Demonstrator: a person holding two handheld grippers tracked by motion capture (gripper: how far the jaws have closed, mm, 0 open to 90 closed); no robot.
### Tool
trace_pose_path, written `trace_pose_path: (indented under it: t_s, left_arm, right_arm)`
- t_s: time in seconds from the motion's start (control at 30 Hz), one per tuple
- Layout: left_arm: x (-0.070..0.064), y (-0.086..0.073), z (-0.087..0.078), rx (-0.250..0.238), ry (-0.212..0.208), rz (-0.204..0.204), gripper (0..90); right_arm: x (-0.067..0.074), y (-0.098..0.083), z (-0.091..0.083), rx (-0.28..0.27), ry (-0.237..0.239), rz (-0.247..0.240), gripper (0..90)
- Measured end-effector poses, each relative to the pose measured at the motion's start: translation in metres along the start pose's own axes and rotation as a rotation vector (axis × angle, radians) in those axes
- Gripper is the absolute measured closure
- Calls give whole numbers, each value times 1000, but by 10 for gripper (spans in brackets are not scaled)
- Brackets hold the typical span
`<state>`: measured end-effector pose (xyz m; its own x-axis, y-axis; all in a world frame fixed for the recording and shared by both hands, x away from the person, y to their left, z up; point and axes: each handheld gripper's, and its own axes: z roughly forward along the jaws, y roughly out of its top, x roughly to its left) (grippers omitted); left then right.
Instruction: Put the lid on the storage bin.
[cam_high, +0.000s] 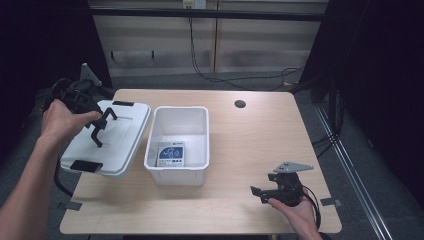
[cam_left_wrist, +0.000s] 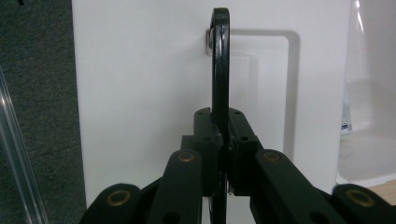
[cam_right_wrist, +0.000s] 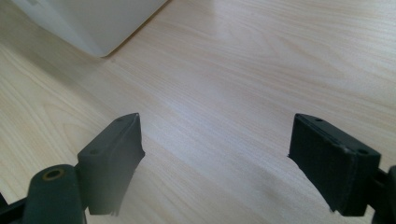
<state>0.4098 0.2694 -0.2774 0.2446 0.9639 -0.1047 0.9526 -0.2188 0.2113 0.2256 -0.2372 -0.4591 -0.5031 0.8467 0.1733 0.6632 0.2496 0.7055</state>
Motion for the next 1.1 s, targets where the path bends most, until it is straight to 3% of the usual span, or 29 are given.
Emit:
trace_pose_path:
  t_s: [0.27,0.53,1.1]
  left_arm:
    - [-23,7,-3,-8,11,38,849]
    - [-43,13,-3,-2,-4,67,849]
    - [-75,17,-1,7,-9,118,849]
  right_arm:
    - [0,0,0,0,0,0,167]
    - [0,0,0,0,3,1,167]
    - [0,0,0,1,4,1,167]
